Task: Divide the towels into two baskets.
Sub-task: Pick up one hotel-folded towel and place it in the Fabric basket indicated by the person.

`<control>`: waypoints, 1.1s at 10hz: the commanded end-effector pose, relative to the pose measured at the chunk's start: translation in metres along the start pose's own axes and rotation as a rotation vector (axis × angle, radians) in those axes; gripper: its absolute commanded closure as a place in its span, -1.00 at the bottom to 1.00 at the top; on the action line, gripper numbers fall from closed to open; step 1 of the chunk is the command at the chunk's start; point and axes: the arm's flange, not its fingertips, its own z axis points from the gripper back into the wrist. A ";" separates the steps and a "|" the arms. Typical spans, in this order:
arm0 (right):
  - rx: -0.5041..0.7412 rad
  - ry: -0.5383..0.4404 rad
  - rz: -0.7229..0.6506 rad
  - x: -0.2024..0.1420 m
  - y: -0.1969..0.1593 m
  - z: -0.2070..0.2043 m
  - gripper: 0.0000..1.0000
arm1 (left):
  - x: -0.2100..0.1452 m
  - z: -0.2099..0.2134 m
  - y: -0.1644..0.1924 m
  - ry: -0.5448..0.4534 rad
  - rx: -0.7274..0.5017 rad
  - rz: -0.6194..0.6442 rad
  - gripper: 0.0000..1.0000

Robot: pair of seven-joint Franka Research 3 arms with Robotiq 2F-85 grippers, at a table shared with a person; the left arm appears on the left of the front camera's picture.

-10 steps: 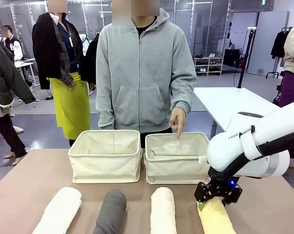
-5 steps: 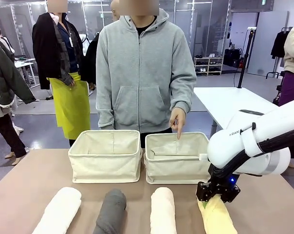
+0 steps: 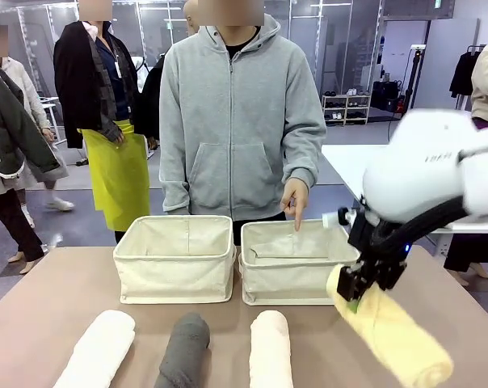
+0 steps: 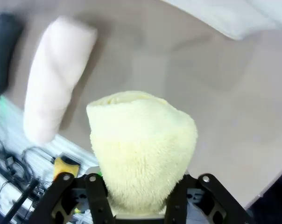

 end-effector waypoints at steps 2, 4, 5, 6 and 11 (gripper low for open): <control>-0.082 0.036 0.468 -0.002 0.038 0.046 0.48 | 0.001 0.001 -0.001 -0.003 -0.011 -0.002 -1.00; -0.130 0.036 0.595 -0.007 0.054 0.050 0.48 | 0.001 0.001 -0.001 -0.003 -0.011 -0.002 -1.00; -0.096 -0.041 0.540 -0.013 0.054 0.047 0.48 | 0.001 0.001 -0.001 -0.003 -0.011 -0.002 -1.00; -0.101 0.058 0.540 -0.005 0.062 0.054 0.48 | 0.001 0.001 -0.001 -0.003 -0.011 -0.002 -1.00; -0.223 -0.008 0.662 0.015 0.077 0.071 0.26 | 0.001 0.001 -0.001 -0.003 -0.011 -0.002 -1.00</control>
